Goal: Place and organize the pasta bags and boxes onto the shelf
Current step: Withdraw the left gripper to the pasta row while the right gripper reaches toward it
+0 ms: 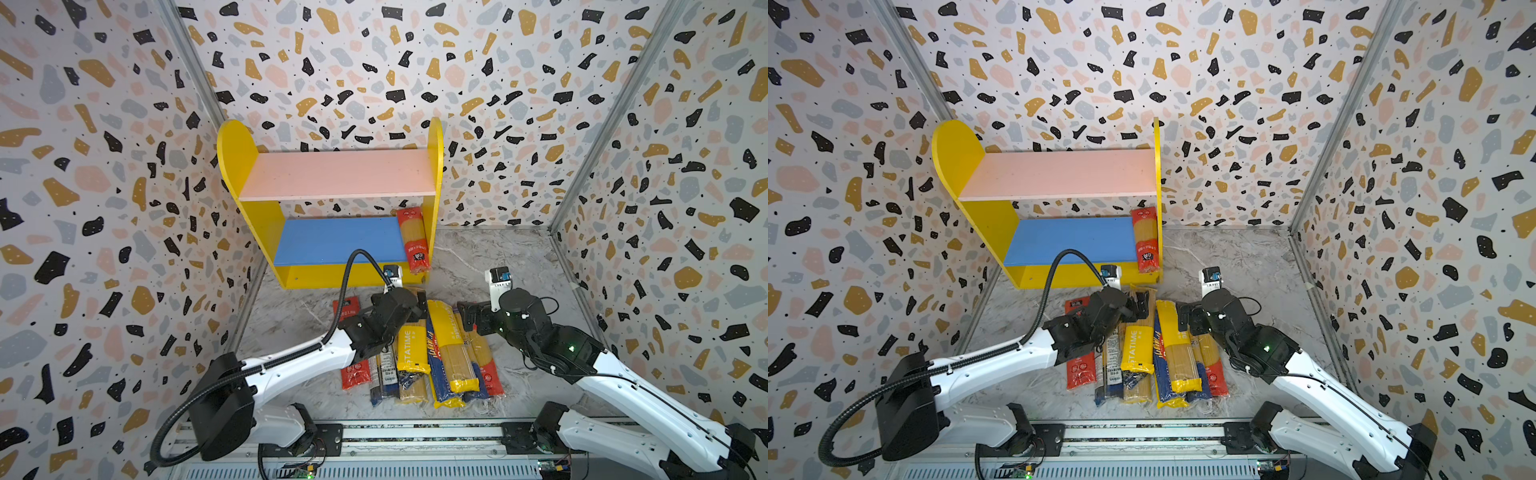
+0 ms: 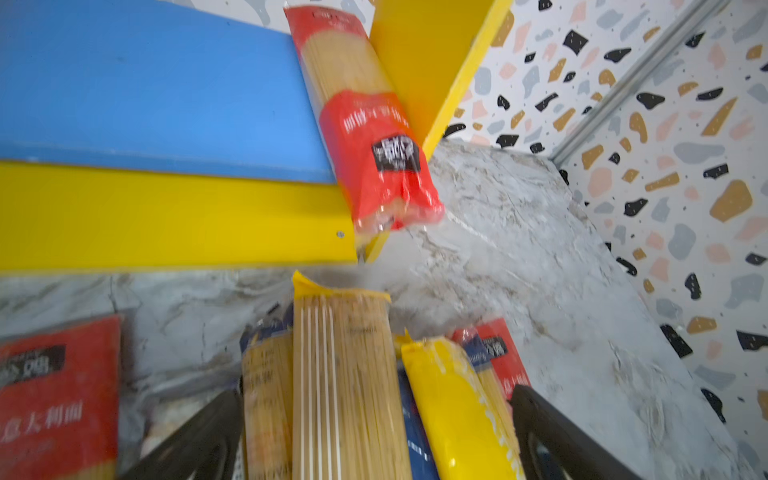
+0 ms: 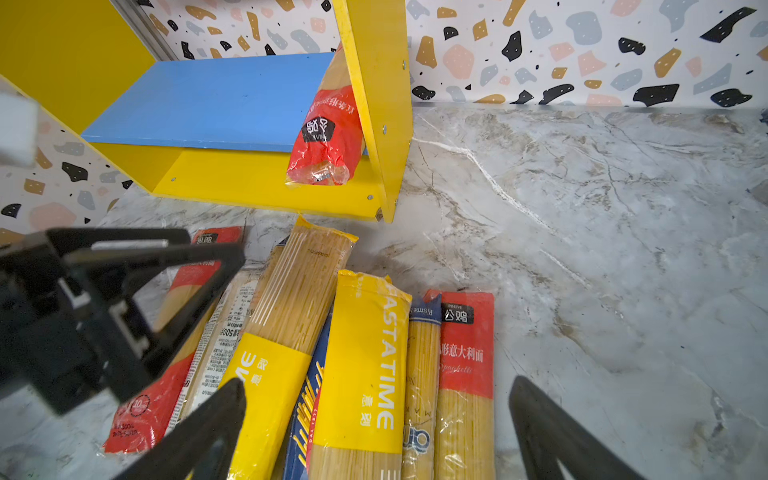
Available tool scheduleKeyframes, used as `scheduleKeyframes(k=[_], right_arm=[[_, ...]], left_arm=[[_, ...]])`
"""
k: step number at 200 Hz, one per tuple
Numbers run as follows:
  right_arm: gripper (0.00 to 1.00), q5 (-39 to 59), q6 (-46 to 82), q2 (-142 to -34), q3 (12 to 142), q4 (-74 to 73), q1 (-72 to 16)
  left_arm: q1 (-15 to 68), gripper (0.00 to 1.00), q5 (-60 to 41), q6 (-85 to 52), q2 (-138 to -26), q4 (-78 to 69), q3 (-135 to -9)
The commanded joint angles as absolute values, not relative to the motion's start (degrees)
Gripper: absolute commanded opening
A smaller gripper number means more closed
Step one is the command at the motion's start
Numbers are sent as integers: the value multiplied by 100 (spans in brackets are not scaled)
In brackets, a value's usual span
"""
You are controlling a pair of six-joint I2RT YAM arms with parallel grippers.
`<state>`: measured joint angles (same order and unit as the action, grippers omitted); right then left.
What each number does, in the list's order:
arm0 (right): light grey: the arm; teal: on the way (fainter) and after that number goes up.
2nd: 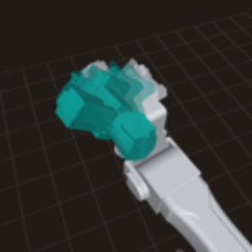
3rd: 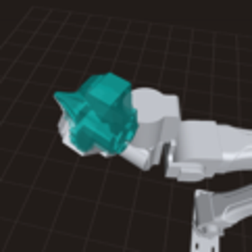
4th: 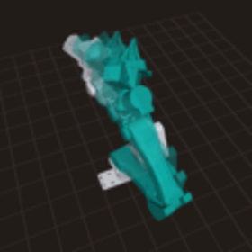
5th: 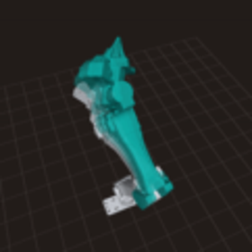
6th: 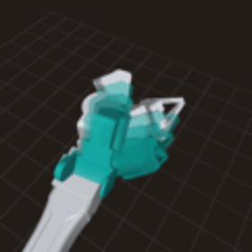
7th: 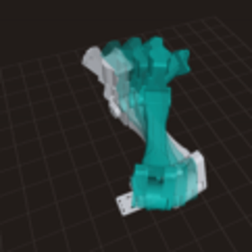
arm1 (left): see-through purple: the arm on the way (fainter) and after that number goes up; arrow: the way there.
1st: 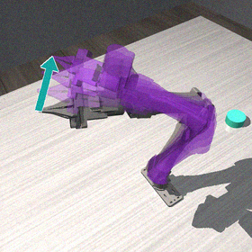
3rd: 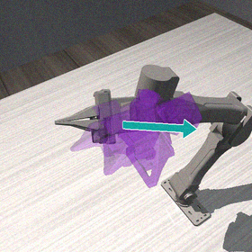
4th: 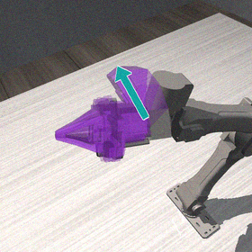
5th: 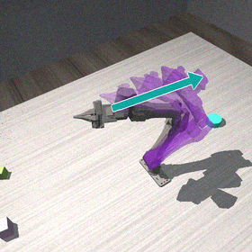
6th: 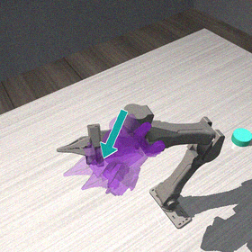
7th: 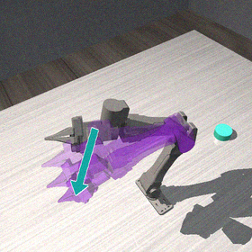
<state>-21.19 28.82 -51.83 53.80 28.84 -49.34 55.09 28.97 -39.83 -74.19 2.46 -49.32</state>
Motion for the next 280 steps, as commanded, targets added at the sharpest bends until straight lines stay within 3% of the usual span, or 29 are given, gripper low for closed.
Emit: scheduleKeyframes(k=[1, 68, 134, 196, 223, 258, 280], right_arm=[[99, -2698, 3280, -5165, 5704, 3349, -5131], [99, -2810, 3961, -5095, 5787, 4230, -5787], [99, -3296, 5184, -4861, 5248, 4654, -7498], [99, -3475, 5271, -4303, 5226, 4677, -7675], [99, -3592, 5358, -4133, 5212, 4873, -7681], [99, -3604, 5367, -4231, 5187, 4902, -7674], [99, -3602, 5276, -4297, 5177, 4793, -7677]], left_arm=[[5922, 99, 3419, -4398, -7180, 547, -4546], [7038, 99, 3840, -5251, -7504, 874, -4157], [7231, 99, 3845, -5602, -8351, 1270, -4473], [7242, 98, 3788, -5584, -9015, 1207, -4737], [7242, 91, 3770, -5493, -9311, 1251, -4915], [7233, 67, 3953, -5502, -9288, 1477, -5027], [7233, 61, 4068, -5511, -9080, 1668, -5001]])
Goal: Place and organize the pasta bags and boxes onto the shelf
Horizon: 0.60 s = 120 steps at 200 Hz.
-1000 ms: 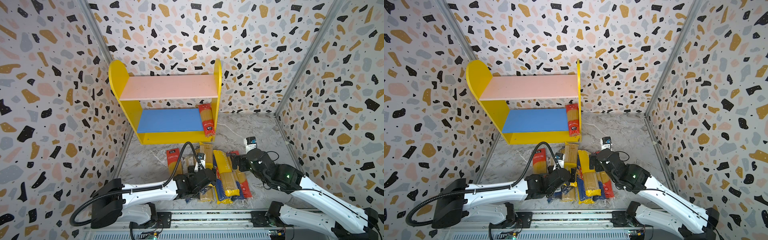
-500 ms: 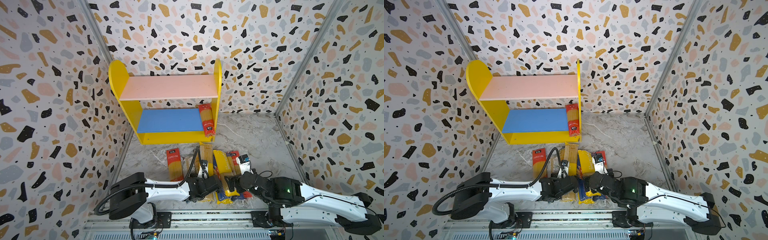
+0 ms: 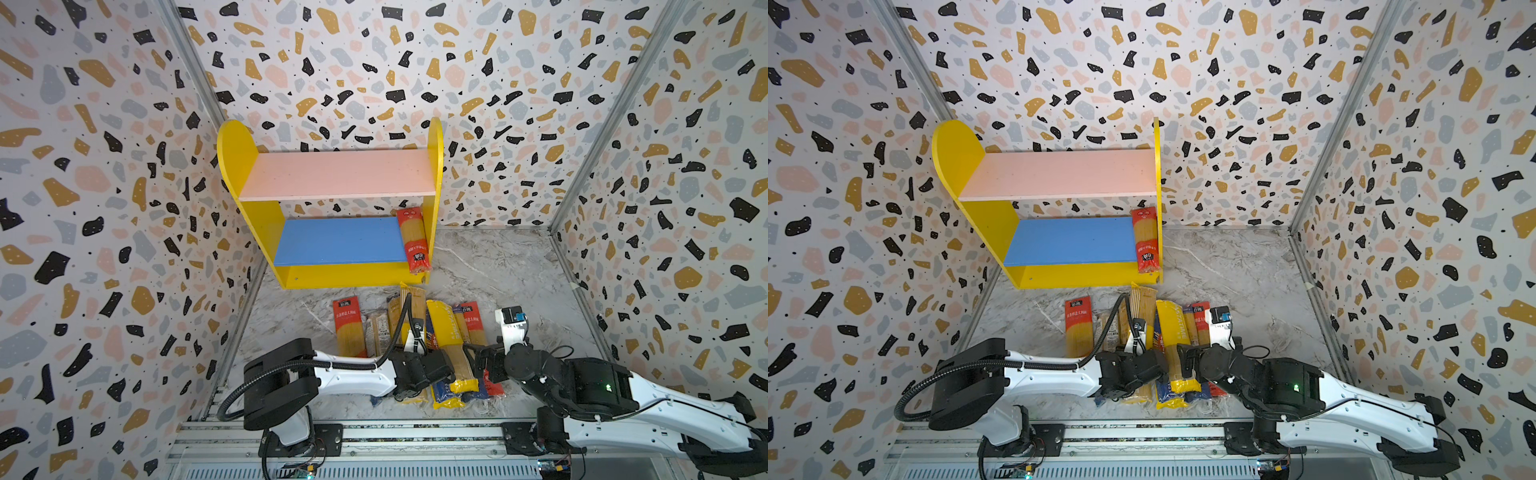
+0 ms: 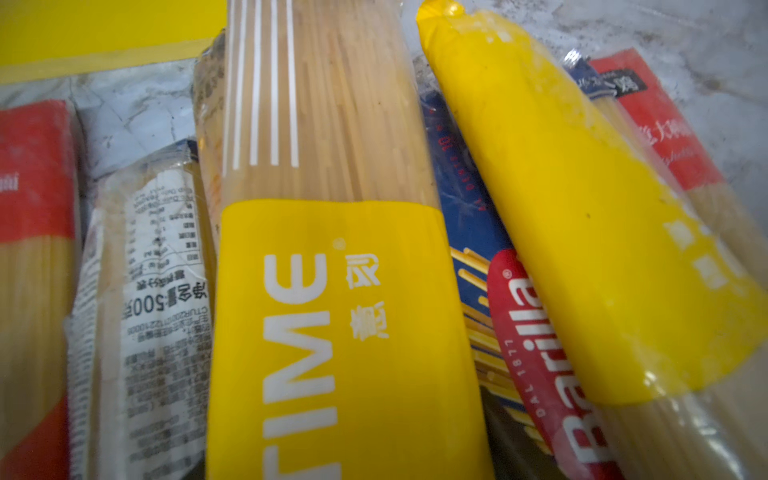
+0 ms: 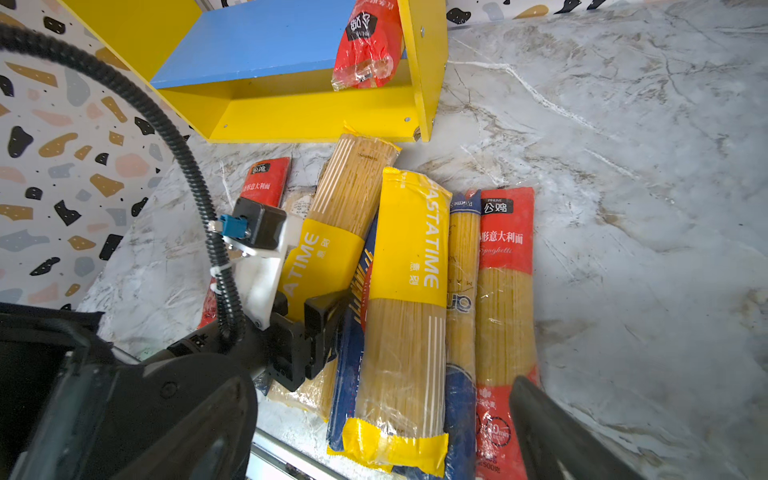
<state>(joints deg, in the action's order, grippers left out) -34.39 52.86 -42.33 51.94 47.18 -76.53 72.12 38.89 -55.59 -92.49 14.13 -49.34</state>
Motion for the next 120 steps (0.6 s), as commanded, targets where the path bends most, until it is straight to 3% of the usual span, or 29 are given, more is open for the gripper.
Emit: scheduleKeyframes(k=[1, 29, 51, 92, 120], right_arm=[[99, -3605, 5267, -4304, 5181, 4773, -7674], [99, -3643, 5169, -4364, 5220, 4680, -7670], [99, -3673, 5092, -4424, 5271, 4609, -7670], [99, -3674, 5005, -4628, 5396, 4532, -7651], [99, -3666, 4889, -4767, 5484, 4398, -7622]], left_arm=[[7233, 61, 4073, -5511, -9062, 1678, -4997], [7233, 51, 4148, -5493, -8647, 1795, -4833], [7233, 37, 4226, -5485, -8278, 1818, -4649], [7233, 25, 4359, -5272, -7837, 1870, -4446], [7233, 9, 4397, -5107, -7491, 1780, -4241]])
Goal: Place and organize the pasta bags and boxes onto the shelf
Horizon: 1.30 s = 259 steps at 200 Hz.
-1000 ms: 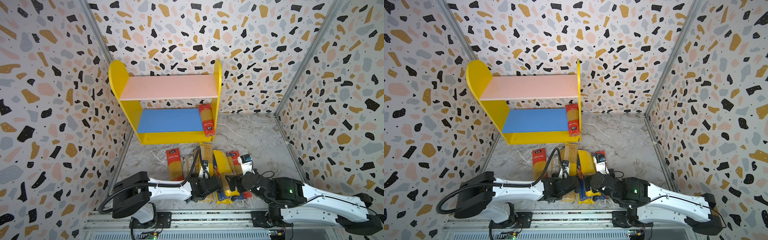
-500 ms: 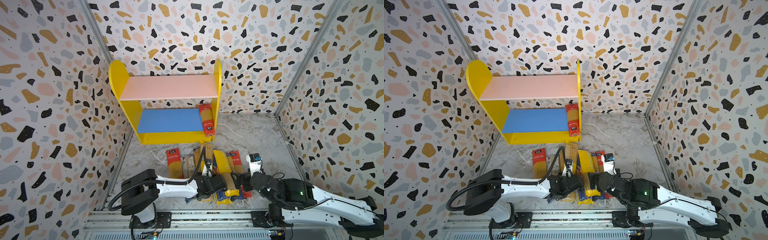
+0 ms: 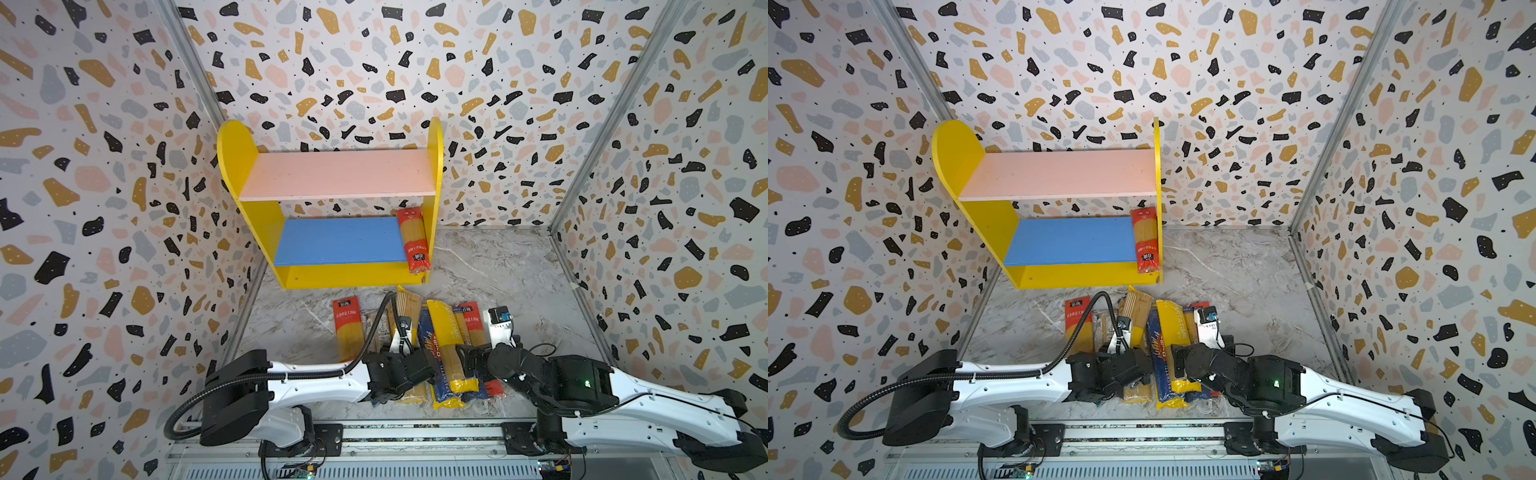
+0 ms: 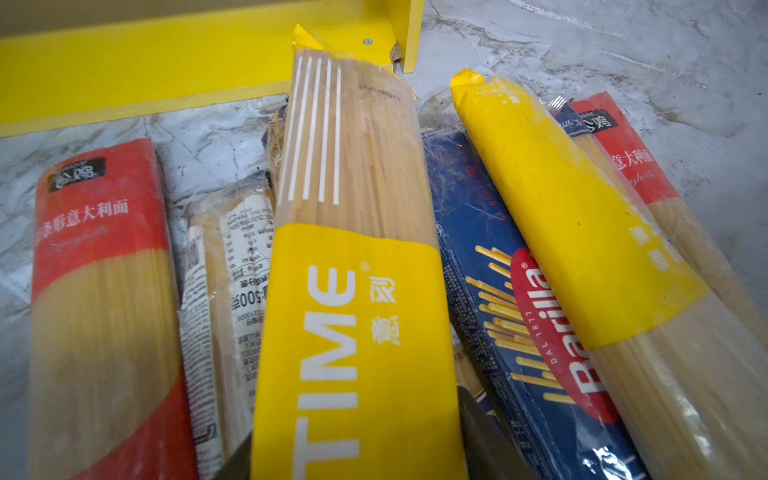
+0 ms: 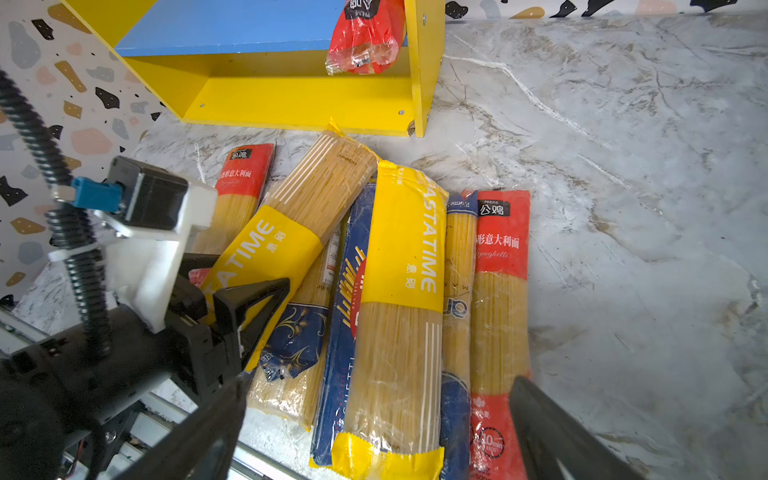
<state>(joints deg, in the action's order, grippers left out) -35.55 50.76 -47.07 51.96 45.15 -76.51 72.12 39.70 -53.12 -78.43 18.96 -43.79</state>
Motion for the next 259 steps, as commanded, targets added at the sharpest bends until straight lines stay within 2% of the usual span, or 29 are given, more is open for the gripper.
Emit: scheduleKeyframes(k=[1, 26, 73, 95, 113, 133, 167, 183, 200, 217, 236, 259], right_arm=[[99, -3661, 4884, -4770, 5488, 4392, -7621], [99, -3544, 4728, -4905, 5544, 4222, -7518], [99, -3215, 4446, -5181, 5669, 3950, -7237], [99, -3072, 4355, -5266, 5690, 3833, -7108], [99, -3020, 4341, -5292, 5670, 3789, -7038], [99, -2976, 4334, -5287, 5598, 3740, -6996], [99, -2893, 4386, -5175, 5440, 3744, -6933], [99, -2876, 4394, -5087, 5377, 3761, -6895], [99, -2848, 4409, -4995, 5328, 3786, -6859], [99, -2839, 4412, -4932, 5306, 3801, -6821], [99, -2796, 4382, -4937, 5260, 3767, -6751], [99, -2733, 4346, -5009, 5249, 3714, -6697]], left_arm=[[7233, 9, 4400, -5106, -7476, 1773, -4234], [7225, 0, 4501, -4822, -7156, 1654, -3997], [7142, 0, 4503, -4605, -6614, 1554, -3623], [7008, 0, 4133, -4406, -6540, 1364, -3483], [6915, 12, 3978, -4363, -6781, 1397, -3515], [6866, 13, 3811, -4304, -7239, 1446, -3628], [6779, 23, 3272, -4082, -8114, 1338, -3902], [6768, 34, 3162, -4020, -8378, 1238, -3995], [6769, 57, 3047, -3955, -8441, 1130, -4043], [6755, 69, 3015, -3912, -8434, 1094, -4094], [6694, 78, 2963, -3835, -8499, 1137, -4195], [6596, 80, 2953, -3782, -8732, 1216, -4362]])
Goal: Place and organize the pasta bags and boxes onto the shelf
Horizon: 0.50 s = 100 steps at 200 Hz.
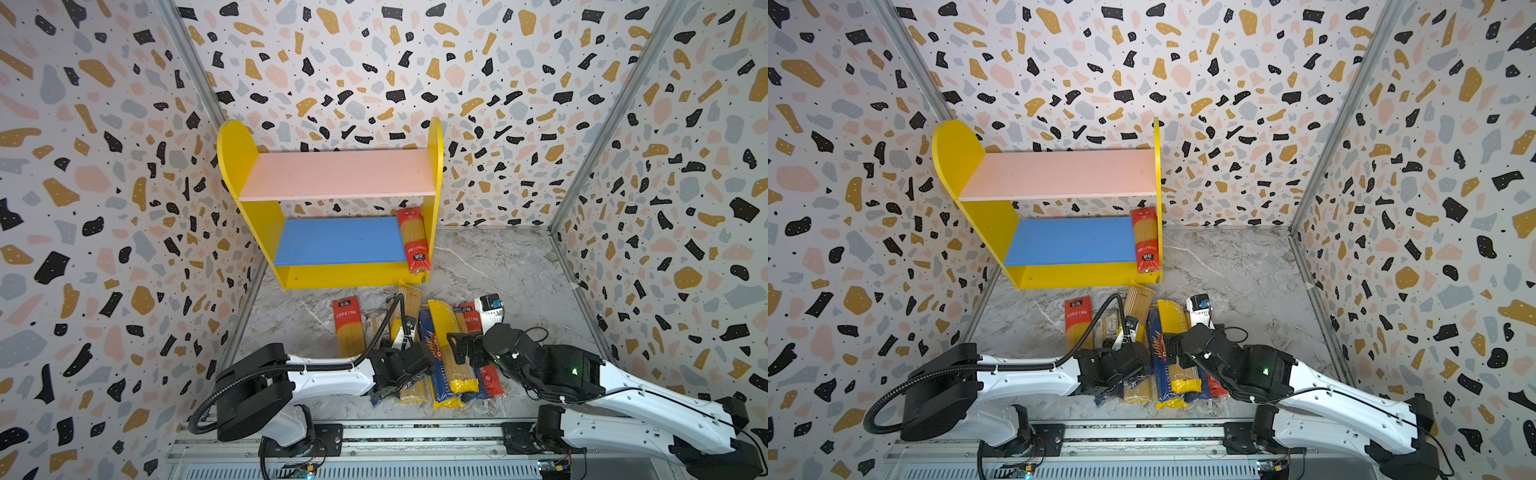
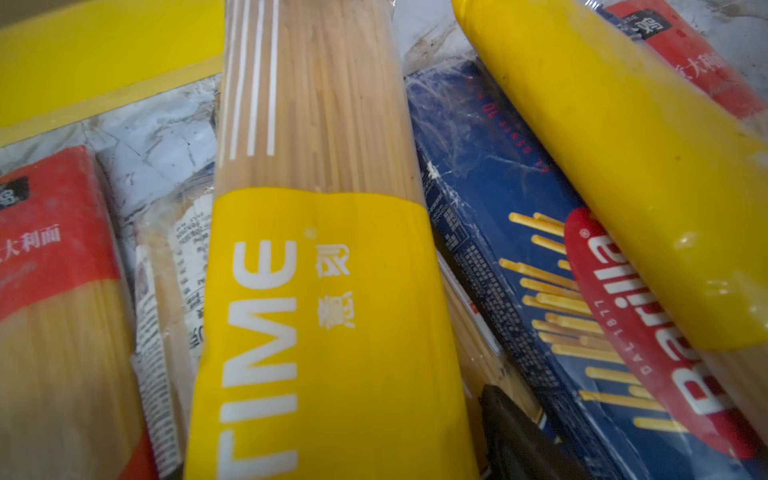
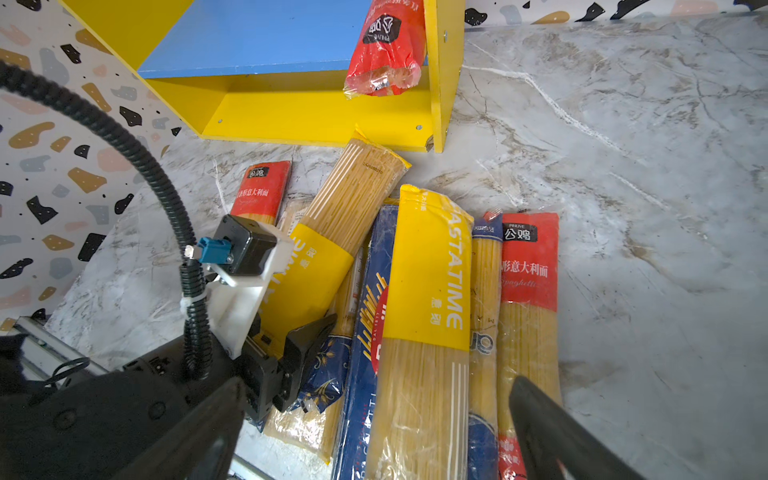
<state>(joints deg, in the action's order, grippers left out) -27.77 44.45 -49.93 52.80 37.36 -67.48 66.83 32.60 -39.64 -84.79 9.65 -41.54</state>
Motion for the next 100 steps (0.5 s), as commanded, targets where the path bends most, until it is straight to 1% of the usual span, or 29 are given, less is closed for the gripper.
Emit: scheduleKeyframes(k=[1, 26, 42, 51, 70, 100], right_arm=[[99, -2733, 4344, -5010, 5248, 3711, -6697], [99, -2725, 4311, -4995, 5234, 3691, -6672], [99, -2718, 4303, -4954, 5208, 3717, -6631], [99, -2716, 4307, -4917, 5186, 3728, -6618], [99, -2674, 4307, -4838, 5130, 3710, -6566], [99, -2620, 4280, -4774, 5084, 3684, -6486]], left_arm=[[6589, 80, 2953, -3776, -8747, 1219, -4369], [6422, 77, 2951, -3741, -9039, 1235, -4489], [6327, 71, 2921, -3713, -9137, 1230, -4541], [6270, 66, 2903, -3679, -9174, 1220, -4563], [6203, 52, 2911, -3618, -9203, 1298, -4639], [6199, 32, 3014, -3589, -8923, 1414, -4594]])
